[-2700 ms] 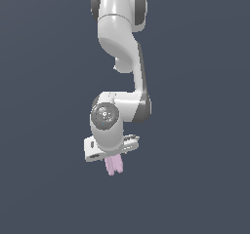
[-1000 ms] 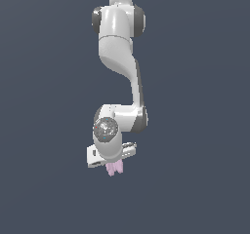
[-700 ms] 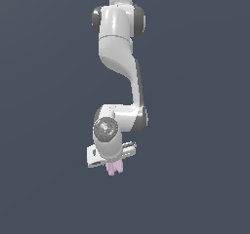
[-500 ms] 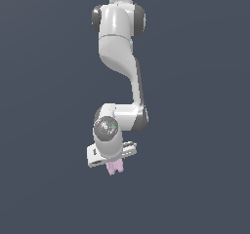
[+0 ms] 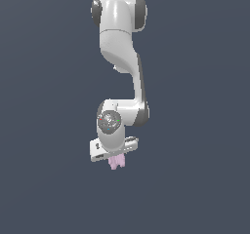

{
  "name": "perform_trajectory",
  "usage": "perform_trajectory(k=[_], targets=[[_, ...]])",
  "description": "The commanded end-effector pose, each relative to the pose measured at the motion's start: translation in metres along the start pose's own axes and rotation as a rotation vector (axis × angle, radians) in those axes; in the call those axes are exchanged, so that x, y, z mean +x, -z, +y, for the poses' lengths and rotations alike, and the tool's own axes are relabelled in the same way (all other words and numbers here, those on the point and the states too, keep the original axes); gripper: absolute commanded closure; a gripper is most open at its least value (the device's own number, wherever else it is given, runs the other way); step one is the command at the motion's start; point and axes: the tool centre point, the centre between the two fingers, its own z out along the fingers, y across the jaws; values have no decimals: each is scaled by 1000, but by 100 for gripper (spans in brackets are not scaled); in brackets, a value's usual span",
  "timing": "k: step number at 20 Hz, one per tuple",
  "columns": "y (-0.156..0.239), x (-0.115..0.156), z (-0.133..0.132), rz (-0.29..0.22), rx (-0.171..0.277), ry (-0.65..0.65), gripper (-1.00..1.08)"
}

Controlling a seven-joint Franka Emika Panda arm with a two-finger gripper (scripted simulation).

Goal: Pick up the object and move it to a goal position.

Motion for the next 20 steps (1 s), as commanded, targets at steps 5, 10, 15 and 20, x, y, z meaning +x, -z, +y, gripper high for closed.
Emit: perform_trajectory(k=[5, 10, 15, 20], targets=[[5, -22, -17, 0, 0, 0, 108], [9, -43, -33, 0, 0, 0, 108], [14, -65, -51, 0, 0, 0, 108], [20, -90, -71, 0, 0, 0, 108]])
